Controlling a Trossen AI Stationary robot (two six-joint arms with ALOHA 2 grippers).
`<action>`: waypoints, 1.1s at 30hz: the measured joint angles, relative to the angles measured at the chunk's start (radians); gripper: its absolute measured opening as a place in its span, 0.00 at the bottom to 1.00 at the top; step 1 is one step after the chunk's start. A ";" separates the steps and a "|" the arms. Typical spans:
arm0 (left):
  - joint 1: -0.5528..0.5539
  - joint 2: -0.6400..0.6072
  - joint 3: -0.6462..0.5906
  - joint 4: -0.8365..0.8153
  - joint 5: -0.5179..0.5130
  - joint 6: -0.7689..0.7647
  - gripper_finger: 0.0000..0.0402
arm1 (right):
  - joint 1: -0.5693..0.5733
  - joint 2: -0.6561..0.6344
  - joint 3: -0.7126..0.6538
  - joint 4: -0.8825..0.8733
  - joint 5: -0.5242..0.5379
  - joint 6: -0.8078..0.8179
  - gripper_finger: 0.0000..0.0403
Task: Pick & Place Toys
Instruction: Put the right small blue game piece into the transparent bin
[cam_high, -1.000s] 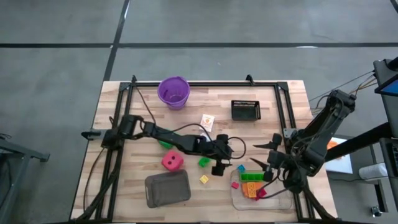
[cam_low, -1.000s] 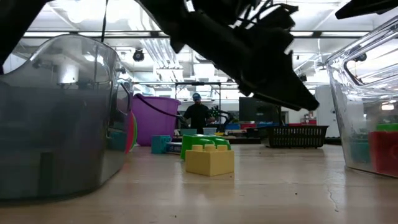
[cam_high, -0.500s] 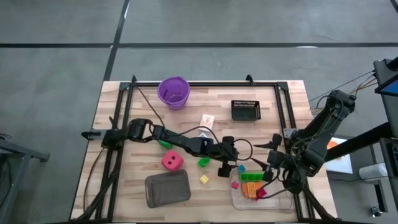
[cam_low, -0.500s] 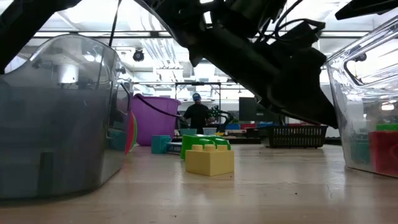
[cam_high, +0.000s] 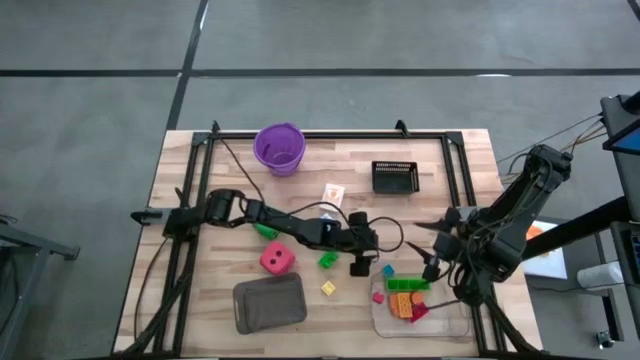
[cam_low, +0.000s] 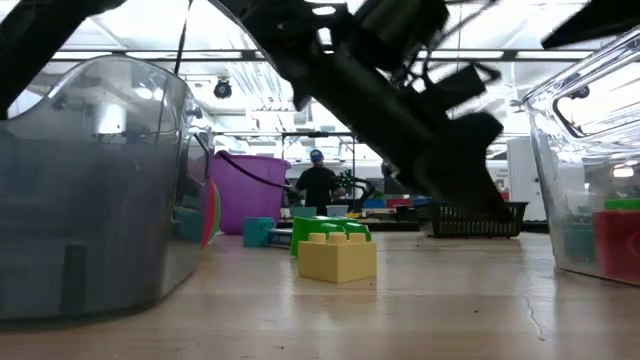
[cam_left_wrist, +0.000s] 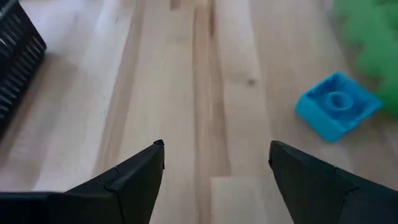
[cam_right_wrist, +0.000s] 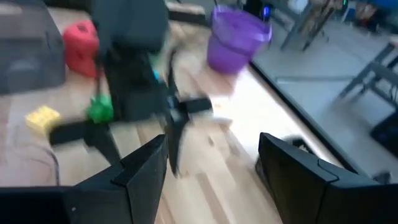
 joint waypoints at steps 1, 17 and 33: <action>-0.001 -0.017 -0.024 0.032 0.002 0.007 0.70 | 0.000 0.001 0.000 -0.029 -0.020 0.033 0.62; -0.013 -0.507 -0.665 0.461 0.045 -0.032 0.09 | -0.207 -0.004 -0.025 -0.041 -0.493 -0.143 0.07; -0.022 -0.806 -1.017 0.655 0.013 -0.088 0.01 | -0.628 0.165 -0.031 0.276 -1.156 -0.731 0.04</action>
